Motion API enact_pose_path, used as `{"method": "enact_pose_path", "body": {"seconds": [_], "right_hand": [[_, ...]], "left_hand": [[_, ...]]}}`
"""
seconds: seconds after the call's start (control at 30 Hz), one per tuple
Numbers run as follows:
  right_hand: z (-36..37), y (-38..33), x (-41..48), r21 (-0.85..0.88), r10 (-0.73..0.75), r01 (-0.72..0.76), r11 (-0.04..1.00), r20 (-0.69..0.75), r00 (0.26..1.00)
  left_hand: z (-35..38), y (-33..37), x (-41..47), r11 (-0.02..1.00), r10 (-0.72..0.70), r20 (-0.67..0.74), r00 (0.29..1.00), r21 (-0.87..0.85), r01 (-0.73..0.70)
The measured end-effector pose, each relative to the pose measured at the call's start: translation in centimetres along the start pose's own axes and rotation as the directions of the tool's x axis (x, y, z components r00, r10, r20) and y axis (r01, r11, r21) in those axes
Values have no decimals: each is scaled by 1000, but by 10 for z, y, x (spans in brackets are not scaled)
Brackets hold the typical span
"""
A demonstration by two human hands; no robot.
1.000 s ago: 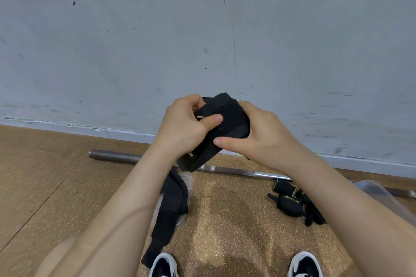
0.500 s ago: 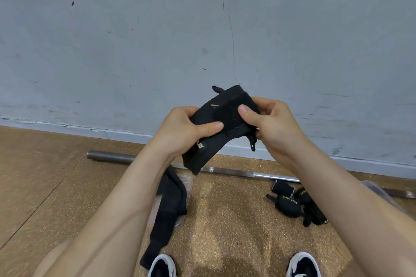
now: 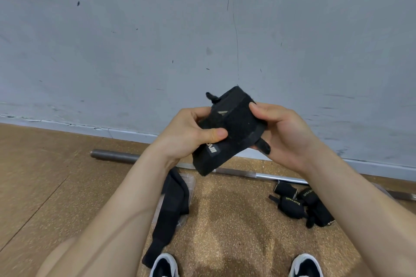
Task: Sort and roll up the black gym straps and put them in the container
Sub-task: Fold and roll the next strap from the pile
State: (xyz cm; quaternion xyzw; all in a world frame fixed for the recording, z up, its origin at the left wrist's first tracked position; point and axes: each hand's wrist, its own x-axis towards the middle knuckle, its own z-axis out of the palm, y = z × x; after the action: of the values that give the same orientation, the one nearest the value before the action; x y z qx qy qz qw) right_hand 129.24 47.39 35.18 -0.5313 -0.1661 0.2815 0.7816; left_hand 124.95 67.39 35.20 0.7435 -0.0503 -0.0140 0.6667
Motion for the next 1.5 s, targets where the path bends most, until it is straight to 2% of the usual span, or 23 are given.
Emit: {"method": "enact_pose_path", "body": {"seconds": [0.17,0.23,0.27,0.33,0.4,0.43,0.53,0.67,0.87,0.97,1.1,1.2,1.33,1.5], "right_hand": [[-1,-3,1,-81,-14,7,997,-89,996],[0,-1,3,-225,-91,44,973,-201,975],[1,1,3,-347,-172,74,935,-260,950],[3,5,5,-633,-354,106,767,-280,892],[8,3,5,-796,-415,78,601,-226,881],[10,0,4,-814,-401,67,577,-211,892],[11,-6,2,-778,-278,32,627,-185,942],[7,-5,2,-749,-189,16,662,-146,971],[6,1,4,-701,-174,-42,712,-234,956],[6,3,6,-681,-158,-54,730,-246,956],[5,8,9,-669,-129,-53,741,-220,967],[5,11,11,-636,-129,-35,771,-209,969],[4,13,14,-645,-155,-18,764,-211,965],[3,14,14,-669,-166,1,743,-182,969]], "left_hand": [[12,-3,-1,997,2,-66,998,-82,-8],[14,1,-2,999,-20,-97,995,-28,17],[15,4,-2,999,-37,-129,991,18,39],[19,7,-3,984,-48,-222,974,154,84],[25,6,-2,939,6,-326,945,327,106],[28,6,-2,912,42,-361,932,395,112],[28,3,-1,839,79,-367,927,527,137],[31,3,-5,784,100,-345,933,605,139],[44,16,-10,469,236,-226,945,878,92],[45,21,-11,374,233,-174,957,924,77],[46,20,-11,318,176,-151,973,944,89],[46,19,-12,341,187,-155,970,936,83],[45,17,-11,299,214,-124,969,953,56],[35,17,-10,379,131,-41,991,925,-12]]}}
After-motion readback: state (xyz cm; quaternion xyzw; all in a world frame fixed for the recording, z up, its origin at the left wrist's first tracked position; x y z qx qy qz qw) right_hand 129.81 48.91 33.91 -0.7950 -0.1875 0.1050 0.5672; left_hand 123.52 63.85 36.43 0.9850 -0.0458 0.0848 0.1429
